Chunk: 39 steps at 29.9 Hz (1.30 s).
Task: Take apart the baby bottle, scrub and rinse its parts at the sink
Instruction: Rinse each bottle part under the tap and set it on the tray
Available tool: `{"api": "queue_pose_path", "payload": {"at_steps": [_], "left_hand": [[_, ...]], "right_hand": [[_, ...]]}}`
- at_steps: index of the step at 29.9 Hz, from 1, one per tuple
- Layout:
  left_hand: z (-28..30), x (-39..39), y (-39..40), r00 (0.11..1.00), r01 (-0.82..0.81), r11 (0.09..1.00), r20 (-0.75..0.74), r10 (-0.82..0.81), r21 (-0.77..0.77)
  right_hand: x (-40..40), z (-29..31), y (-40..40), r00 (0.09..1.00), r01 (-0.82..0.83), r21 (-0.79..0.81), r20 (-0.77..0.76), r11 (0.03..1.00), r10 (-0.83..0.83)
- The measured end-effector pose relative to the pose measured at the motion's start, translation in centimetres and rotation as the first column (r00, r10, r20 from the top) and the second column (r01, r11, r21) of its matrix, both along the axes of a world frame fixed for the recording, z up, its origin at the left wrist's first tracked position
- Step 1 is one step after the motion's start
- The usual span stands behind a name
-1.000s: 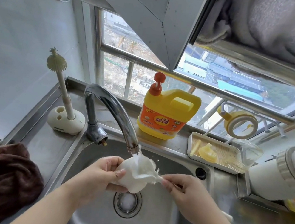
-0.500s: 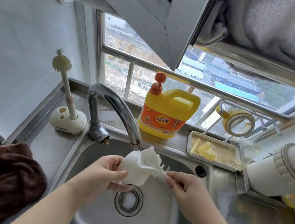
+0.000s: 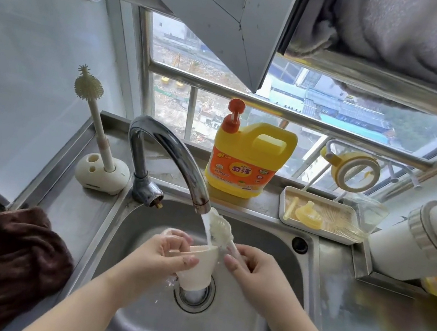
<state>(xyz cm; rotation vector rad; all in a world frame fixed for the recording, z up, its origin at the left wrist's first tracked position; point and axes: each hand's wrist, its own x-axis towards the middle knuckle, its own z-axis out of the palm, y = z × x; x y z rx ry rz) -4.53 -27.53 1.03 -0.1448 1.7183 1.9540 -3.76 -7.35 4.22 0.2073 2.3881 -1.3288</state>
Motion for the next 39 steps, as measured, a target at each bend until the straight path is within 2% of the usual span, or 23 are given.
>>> {"api": "queue_pose_path", "payload": {"at_steps": [6,8,11,13,17,21,24,26,27,29,31,33,34,36,37,39], "left_hand": [[-0.5,0.0,0.1,0.995,-0.045,0.99,-0.09,0.033,-0.135],[-1.0,0.0,0.0,0.994,-0.093,0.991,-0.064,0.088,-0.093],[-1.5,0.1,0.3,0.983,-0.176,0.983,0.068,0.173,0.049],[-1.7,0.1,0.6,0.977,-0.16,0.985,0.152,0.147,0.072],[-1.4,0.2,0.5,0.978,-0.02,0.993,0.207,-0.005,0.119],[-1.2,0.0,0.2,0.98,-0.028,0.992,0.198,0.003,0.126],[-0.8,-0.3,-0.3,0.989,-0.02,0.999,0.147,0.014,0.04],[-0.5,-0.4,-0.7,0.996,0.008,1.0,0.092,-0.008,-0.005],[-0.4,-0.5,-0.6,0.997,0.049,0.998,0.063,-0.047,-0.036],[0.0,-0.5,-0.1,0.991,0.132,0.989,0.047,-0.128,-0.071],[0.2,-0.5,0.3,0.982,0.181,0.982,0.072,-0.176,-0.063],[0.3,-0.8,0.1,0.98,0.189,0.98,0.075,-0.185,-0.057],[0.3,-0.9,0.0,0.983,0.176,0.983,0.069,-0.172,-0.055],[0.3,-1.0,-0.2,0.992,0.125,0.99,0.038,-0.123,-0.063],[0.2,-1.0,-0.3,0.995,0.103,0.991,0.009,-0.102,-0.083],[-0.1,-0.9,-0.2,0.996,0.054,0.992,-0.06,-0.061,-0.113]], "right_hand": [[-0.7,0.5,-1.4,0.995,-0.068,-0.181,0.055,0.981,0.079],[-0.6,0.2,-1.5,0.993,-0.085,-0.205,0.066,0.975,0.101],[-0.1,-0.4,-1.7,0.992,-0.076,-0.221,0.08,0.972,0.095],[0.2,-0.7,-2.0,0.993,-0.072,-0.21,0.08,0.975,0.091],[0.7,-1.3,-2.3,0.99,-0.112,-0.145,0.064,0.983,0.122],[0.5,-1.0,-1.6,0.985,-0.114,-0.15,0.113,0.982,0.131],[-0.2,0.0,0.7,0.99,-0.126,0.081,0.07,0.989,0.121],[-0.8,0.6,1.8,0.975,-0.219,0.237,0.012,0.947,0.223],[-1.2,1.0,1.8,0.954,-0.282,0.334,-0.001,0.899,0.299],[-2.1,1.5,1.1,0.864,-0.364,0.566,-0.093,0.74,0.495],[-3.3,1.3,0.5,0.667,-0.319,0.774,-0.228,0.548,0.71],[-3.8,1.8,0.2,0.572,-0.259,0.867,-0.217,0.426,0.791],[-3.7,1.9,0.0,0.585,-0.264,0.878,-0.182,0.398,0.79],[-3.2,1.7,-0.3,0.665,-0.345,0.834,-0.107,0.431,0.739],[-2.9,1.5,-0.4,0.726,-0.45,0.765,0.013,0.461,0.688],[-2.5,1.3,-0.8,0.792,-0.571,0.537,0.16,0.621,0.589]]}}
